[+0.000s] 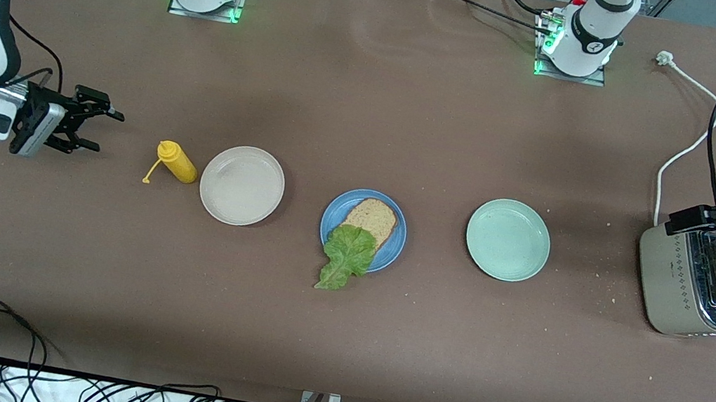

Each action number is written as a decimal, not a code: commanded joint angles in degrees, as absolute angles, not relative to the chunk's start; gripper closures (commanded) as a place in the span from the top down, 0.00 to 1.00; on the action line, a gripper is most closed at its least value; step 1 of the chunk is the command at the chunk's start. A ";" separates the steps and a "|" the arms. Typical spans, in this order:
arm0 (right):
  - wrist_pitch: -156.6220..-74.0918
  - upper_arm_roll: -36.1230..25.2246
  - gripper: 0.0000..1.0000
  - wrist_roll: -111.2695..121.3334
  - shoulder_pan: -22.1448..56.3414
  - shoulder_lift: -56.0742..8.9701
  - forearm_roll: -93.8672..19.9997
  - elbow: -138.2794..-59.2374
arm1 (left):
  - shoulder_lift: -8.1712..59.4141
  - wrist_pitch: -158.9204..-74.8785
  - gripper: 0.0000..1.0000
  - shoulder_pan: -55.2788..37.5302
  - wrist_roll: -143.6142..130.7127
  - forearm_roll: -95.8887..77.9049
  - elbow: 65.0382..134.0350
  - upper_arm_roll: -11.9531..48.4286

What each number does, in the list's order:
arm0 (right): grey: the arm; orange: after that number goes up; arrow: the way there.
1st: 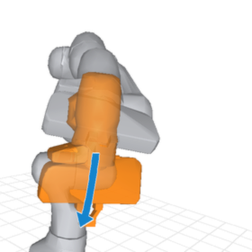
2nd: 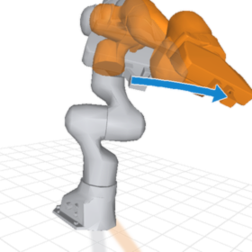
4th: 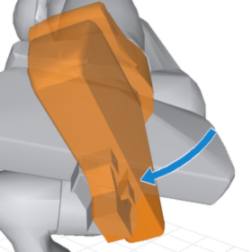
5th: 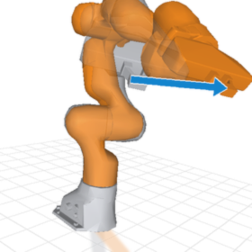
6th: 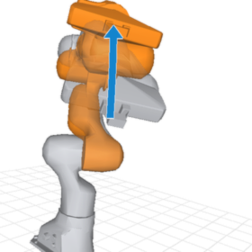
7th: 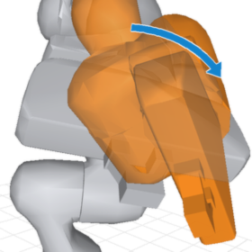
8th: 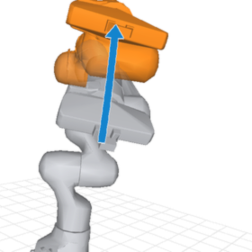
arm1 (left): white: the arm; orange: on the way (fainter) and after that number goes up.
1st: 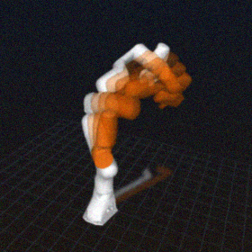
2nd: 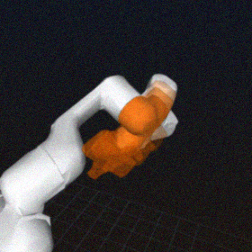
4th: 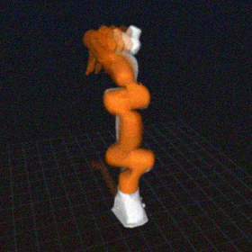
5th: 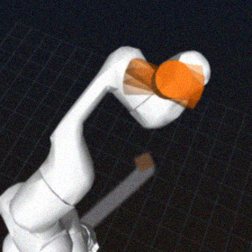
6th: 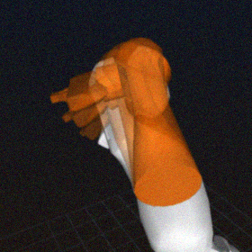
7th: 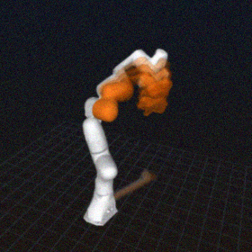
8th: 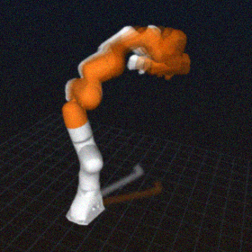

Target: Make sandwich in blue plate with both arms

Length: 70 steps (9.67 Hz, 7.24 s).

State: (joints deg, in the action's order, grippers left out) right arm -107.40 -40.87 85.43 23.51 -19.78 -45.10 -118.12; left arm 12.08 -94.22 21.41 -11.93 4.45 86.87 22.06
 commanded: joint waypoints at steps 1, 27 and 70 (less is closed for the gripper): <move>-104.77 -40.61 1.00 101.90 21.89 -25.65 -54.03 -116.37 | 12.04 -93.08 1.00 21.53 -10.72 4.75 85.96 22.24; -83.67 -36.81 0.00 118.71 19.75 -40.52 -71.49 -99.35 | 12.04 -92.29 1.00 21.45 -10.55 4.75 85.87 22.33; -100.81 -44.65 0.00 63.41 55.84 -42.73 -26.40 -70.13 | 12.30 -91.32 1.00 12.30 -4.83 2.11 84.11 10.72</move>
State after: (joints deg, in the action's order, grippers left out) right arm -101.30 -45.44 54.82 61.90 -46.53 -17.58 -70.05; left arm 11.90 -92.38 11.28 -6.33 3.37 85.19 11.24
